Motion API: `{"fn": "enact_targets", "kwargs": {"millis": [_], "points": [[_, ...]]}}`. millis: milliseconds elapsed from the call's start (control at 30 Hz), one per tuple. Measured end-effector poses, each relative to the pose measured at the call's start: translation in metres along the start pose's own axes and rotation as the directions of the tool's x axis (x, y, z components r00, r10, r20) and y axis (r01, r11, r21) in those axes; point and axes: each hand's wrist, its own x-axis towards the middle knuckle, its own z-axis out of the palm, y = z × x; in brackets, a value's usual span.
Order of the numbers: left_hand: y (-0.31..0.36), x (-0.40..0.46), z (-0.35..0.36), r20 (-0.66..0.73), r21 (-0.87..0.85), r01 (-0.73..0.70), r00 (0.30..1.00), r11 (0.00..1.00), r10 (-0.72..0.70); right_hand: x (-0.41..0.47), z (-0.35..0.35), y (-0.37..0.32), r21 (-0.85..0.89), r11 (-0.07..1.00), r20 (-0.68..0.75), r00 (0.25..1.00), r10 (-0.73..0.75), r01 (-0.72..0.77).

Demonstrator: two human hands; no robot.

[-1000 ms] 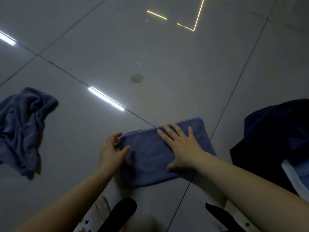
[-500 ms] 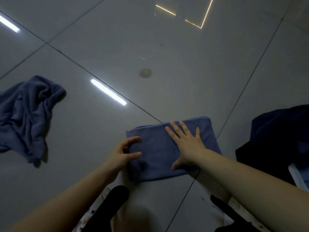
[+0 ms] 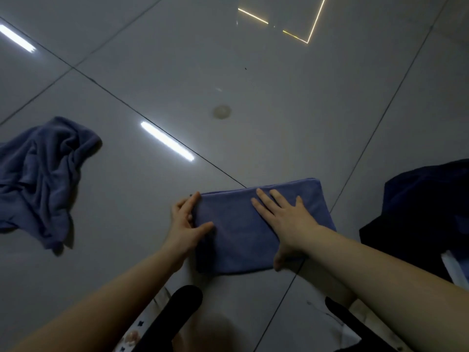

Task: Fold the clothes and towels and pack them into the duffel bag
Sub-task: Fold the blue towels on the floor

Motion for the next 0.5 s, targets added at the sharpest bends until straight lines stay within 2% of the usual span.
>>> {"fn": "enact_targets", "kwargs": {"millis": [67, 167, 333, 433, 500], "points": [[-0.002, -0.002, -0.002, 0.051, 0.021, 0.006, 0.999, 1.0, -0.008, -0.001, -0.002, -0.001, -0.015, 1.0, -0.002, 1.0, 0.004, -0.004], [-0.009, -0.005, -0.01, 0.188, 0.162, -0.003, 0.982, 0.987, -0.027, -0.001, -0.002, -0.002, -0.009, 1.0, -0.012, 1.0, 0.011, -0.011], [-0.004, 0.0, -0.022, 0.216, 0.239, -0.032, 0.976, 0.97, -0.021, 0.003, 0.0, -0.003, 0.019, 1.0, -0.053, 0.998, 0.025, -0.024], [0.027, 0.011, -0.03, 0.166, 0.179, -0.058, 0.986, 0.982, 0.028, 0.005, -0.001, -0.007, 0.099, 0.995, -0.149, 0.989, -0.002, 0.017], [0.057, 0.021, -0.035, 0.154, 0.075, -0.035, 0.988, 0.997, 0.023, 0.007, -0.004, -0.008, 0.243, 0.964, -0.286, 0.958, -0.031, 0.104]]}}
